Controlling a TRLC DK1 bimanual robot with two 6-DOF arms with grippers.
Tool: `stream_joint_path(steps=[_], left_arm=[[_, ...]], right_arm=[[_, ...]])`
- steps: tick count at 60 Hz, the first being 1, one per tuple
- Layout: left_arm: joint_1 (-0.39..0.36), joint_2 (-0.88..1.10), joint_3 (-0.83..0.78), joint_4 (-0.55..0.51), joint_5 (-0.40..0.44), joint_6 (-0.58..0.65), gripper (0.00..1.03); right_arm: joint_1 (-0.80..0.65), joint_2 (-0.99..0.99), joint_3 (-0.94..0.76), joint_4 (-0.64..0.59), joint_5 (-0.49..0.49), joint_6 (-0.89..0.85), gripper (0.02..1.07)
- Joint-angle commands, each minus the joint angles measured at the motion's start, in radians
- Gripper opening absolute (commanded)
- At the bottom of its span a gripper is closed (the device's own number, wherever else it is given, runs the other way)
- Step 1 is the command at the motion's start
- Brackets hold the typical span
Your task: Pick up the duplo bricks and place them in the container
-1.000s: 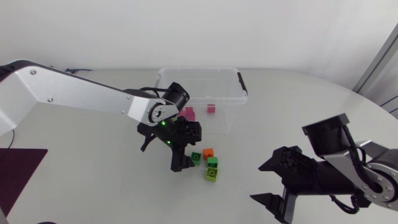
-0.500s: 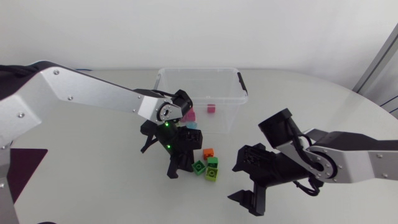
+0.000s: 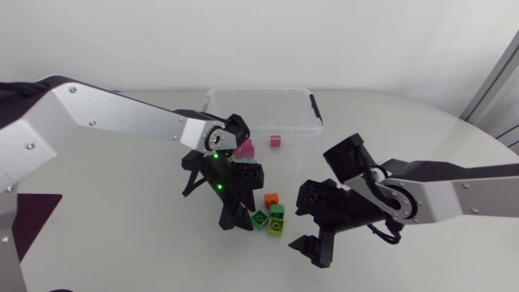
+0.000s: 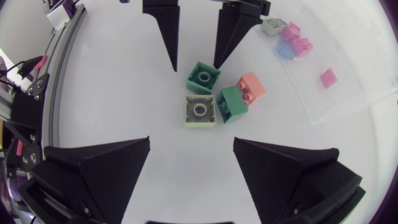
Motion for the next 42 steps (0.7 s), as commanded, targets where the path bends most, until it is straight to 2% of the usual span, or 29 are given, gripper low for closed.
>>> stream_joint_path(steps=[1, 11, 19, 28, 34, 42], left_arm=[[-0.017, 0.040, 0.090, -0.033, -0.038, -0.100, 0.89], [-0.073, 0.065, 0.165, -0.144, -0.173, -0.297, 0.89], [-0.090, 0.086, 0.208, -0.205, -0.191, -0.404, 0.87], [-0.123, 0.082, 0.196, -0.204, -0.221, -0.475, 0.87], [-0.142, 0.083, 0.162, -0.135, -0.282, -0.521, 0.87], [-0.147, 0.089, 0.170, -0.107, -0.311, -0.576, 0.81]], right_arm=[[-0.011, -0.038, -0.044, 0.004, 0.002, 0.011, 0.99], [-0.017, -0.074, -0.053, -0.002, 0.002, 0.019, 0.99], [-0.017, -0.074, -0.053, 0.002, 0.002, 0.029, 0.99], [-0.017, -0.078, -0.062, 0.004, 0.005, 0.036, 0.99], [-0.016, -0.092, -0.068, 0.004, 0.005, 0.042, 0.99], [-0.016, -0.101, -0.073, 0.002, 0.006, 0.049, 0.99]])
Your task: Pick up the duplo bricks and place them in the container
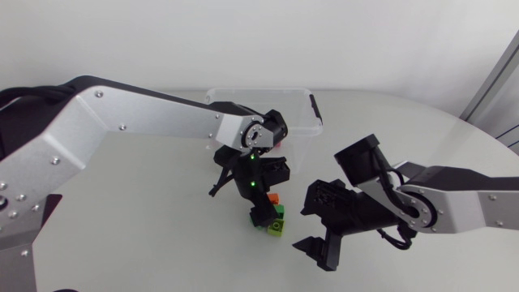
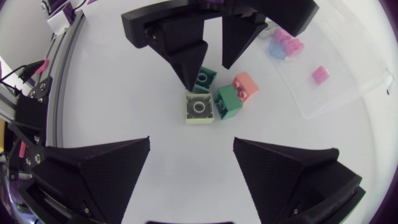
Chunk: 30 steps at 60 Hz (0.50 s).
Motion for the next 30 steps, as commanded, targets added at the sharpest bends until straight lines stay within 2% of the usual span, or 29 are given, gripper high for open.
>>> stream_joint_path(steps=[1, 6, 8, 16, 20, 21, 23, 25, 30], left_arm=[[-0.003, 0.035, -0.006, 0.002, -0.010, -0.047, 0.81], [-0.003, 0.040, -0.005, -0.009, -0.021, -0.070, 0.81], [-0.006, 0.043, -0.009, -0.027, -0.027, -0.079, 0.77], [-0.020, 0.044, -0.022, -0.044, -0.038, -0.131, 0.72], [-0.024, 0.047, -0.019, -0.045, -0.048, -0.148, 0.62], [-0.024, 0.052, -0.017, -0.045, -0.050, -0.153, 0.56], [-0.026, 0.053, -0.019, -0.045, -0.050, -0.153, 0.53], [-0.032, 0.058, -0.022, -0.045, -0.059, -0.157, 0.35], [-0.035, 0.058, -0.049, -0.048, -0.062, -0.151, 0.34]], right_arm=[[-0.002, -0.015, -0.028, -0.001, 0.006, 0.019, 0.99], [0.006, -0.034, -0.029, -0.004, 0.008, 0.025, 0.99], [0.007, -0.040, -0.029, -0.006, 0.008, 0.028, 0.99], [0.015, -0.047, -0.031, -0.010, 0.008, 0.033, 0.99], [0.019, -0.050, -0.031, -0.013, 0.009, 0.036, 0.99], [0.023, -0.055, -0.031, -0.016, 0.011, 0.037, 0.99], [0.027, -0.060, -0.032, -0.018, 0.012, 0.039, 0.99], [0.030, -0.064, -0.034, -0.019, 0.015, 0.039, 0.99], [0.044, -0.055, -0.034, -0.018, 0.024, 0.039, 0.99]])
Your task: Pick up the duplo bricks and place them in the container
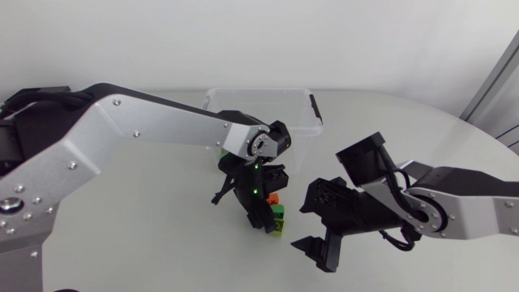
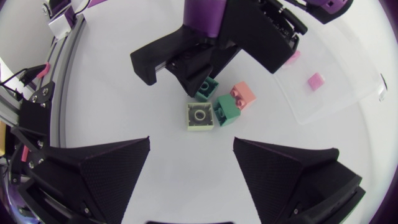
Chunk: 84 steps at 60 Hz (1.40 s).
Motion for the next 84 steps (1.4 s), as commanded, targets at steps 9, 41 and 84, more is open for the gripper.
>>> stream_joint_path(steps=[9, 41, 84], left_arm=[[-0.005, -0.044, -0.123, -0.030, -0.006, 0.029, 0.34], [0.108, -0.464, -0.204, -0.067, -0.006, 0.148, 0.34], [0.280, -0.499, 0.005, 0.114, 0.080, 0.137, 0.37]], right_arm=[[0.020, 0.064, 0.003, -0.003, 0.009, 0.007, 0.99], [0.102, 0.361, 0.213, -0.016, 0.167, 0.090, 0.96], [0.149, 0.389, 0.247, -0.094, 0.186, 0.105, 0.28]])
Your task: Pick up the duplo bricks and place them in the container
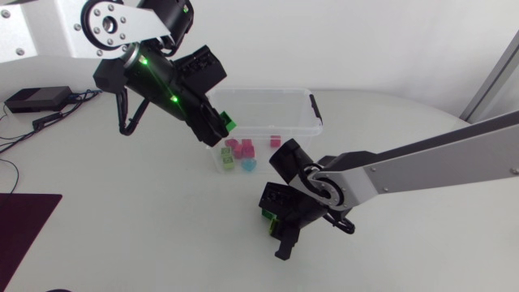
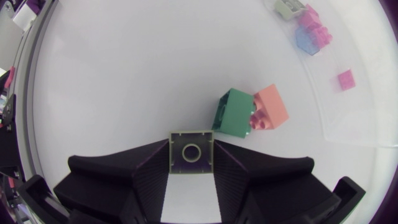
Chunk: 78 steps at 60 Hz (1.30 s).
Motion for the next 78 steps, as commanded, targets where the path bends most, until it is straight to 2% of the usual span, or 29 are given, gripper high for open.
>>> stream_joint_path(steps=[1, 2, 14, 16, 21, 23, 30, 37, 50, 58, 68, 78], left_arm=[[0.012, 0.027, 0.047, 0.032, 0.019, -0.035, 0.37], [0.014, 0.039, 0.054, 0.045, 0.021, -0.043, 0.37], [0.041, 0.226, 0.189, 0.129, 0.023, -0.113, 0.38], [0.049, 0.261, 0.212, 0.132, 0.023, -0.119, 0.42], [0.063, 0.329, 0.254, 0.146, 0.023, -0.121, 0.67], [0.069, 0.346, 0.263, 0.154, 0.021, -0.124, 0.73], [0.086, 0.357, 0.274, 0.163, 0.021, -0.144, 0.86], [0.086, 0.251, 0.211, 0.163, 0.021, -0.148, 0.95], [0.024, -0.027, -0.004, 0.149, 0.021, -0.125, 0.95], [-0.003, -0.113, -0.101, 0.105, 0.029, -0.083, 0.95], [-0.040, -0.127, -0.237, 0.083, 0.065, -0.041, 0.95], [-0.100, -0.067, -0.291, 0.086, 0.065, -0.046, 0.94]], right_arm=[[0.007, -0.045, -0.035, -0.040, -0.002, 0.022, 0.27], [0.006, -0.060, -0.039, -0.043, -0.008, 0.020, 0.24], [-0.011, -0.240, -0.055, -0.138, -0.010, 0.022, 0.24], [-0.019, -0.274, -0.047, -0.156, -0.010, 0.022, 0.24], [-0.036, -0.326, -0.029, -0.184, -0.010, 0.022, 0.24], [-0.042, -0.344, -0.018, -0.199, -0.010, 0.023, 0.24], [-0.089, -0.384, 0.037, -0.228, -0.027, 0.022, 0.24], [-0.154, -0.385, 0.102, -0.227, -0.054, 0.025, 0.24], [-0.243, -0.335, 0.218, -0.170, -0.091, 0.062, 0.24], [-0.283, -0.267, 0.295, -0.123, -0.114, 0.085, 0.25], [-0.296, -0.160, 0.390, -0.055, -0.114, 0.111, 0.25], [-0.296, -0.068, 0.465, -0.008, -0.108, 0.118, 0.25]])
